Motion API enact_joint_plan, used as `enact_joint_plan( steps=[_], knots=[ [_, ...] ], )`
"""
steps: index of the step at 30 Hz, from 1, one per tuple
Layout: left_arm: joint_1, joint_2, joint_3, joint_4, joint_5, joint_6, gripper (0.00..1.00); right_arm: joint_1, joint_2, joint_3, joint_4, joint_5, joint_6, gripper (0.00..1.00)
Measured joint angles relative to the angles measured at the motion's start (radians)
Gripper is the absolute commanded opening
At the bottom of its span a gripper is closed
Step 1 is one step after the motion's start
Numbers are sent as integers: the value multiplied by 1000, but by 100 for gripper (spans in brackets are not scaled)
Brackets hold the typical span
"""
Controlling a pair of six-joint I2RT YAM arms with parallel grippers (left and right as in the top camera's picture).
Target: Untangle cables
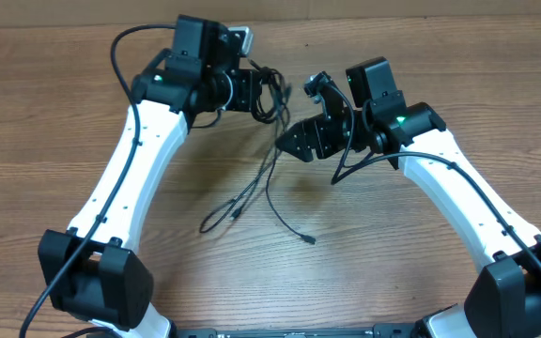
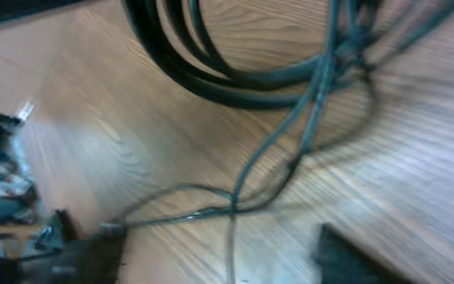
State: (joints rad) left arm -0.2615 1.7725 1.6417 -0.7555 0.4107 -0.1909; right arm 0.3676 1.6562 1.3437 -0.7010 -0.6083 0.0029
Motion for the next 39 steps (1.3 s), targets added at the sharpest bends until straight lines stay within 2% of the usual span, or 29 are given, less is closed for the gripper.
enact_joint_plan(
  steps=[6, 12, 14, 18, 23, 28, 32, 33, 34, 39],
  knots=[
    [64, -38, 0, 1, 183, 118, 4, -69, 0, 2, 10, 31, 76, 85],
    [113, -76, 0, 5, 396, 188, 4, -162, 0, 5, 92, -45, 160, 83],
    [116, -76, 0, 5, 453, 197, 4, -158, 0, 5, 111, -61, 135, 82],
    [116, -76, 0, 5, 542, 203, 4, -109, 0, 6, 145, -51, 31, 70],
    [116, -76, 0, 4, 583, 198, 4, -46, 0, 10, 184, -6, -60, 66],
    [116, -76, 0, 5, 600, 182, 4, -34, -8, 10, 217, 103, -90, 69],
    [116, -76, 0, 5, 674, 171, 4, -29, -16, 10, 272, 146, -105, 73],
    [116, -76, 0, 5, 686, 171, 4, -27, -17, 10, 280, 145, -105, 76],
    [116, -76, 0, 4, 700, 168, 4, -27, -17, 10, 288, 140, -108, 84],
    [116, -76, 0, 0, 742, 167, 4, -26, -17, 10, 360, 80, -129, 92]
  ],
)
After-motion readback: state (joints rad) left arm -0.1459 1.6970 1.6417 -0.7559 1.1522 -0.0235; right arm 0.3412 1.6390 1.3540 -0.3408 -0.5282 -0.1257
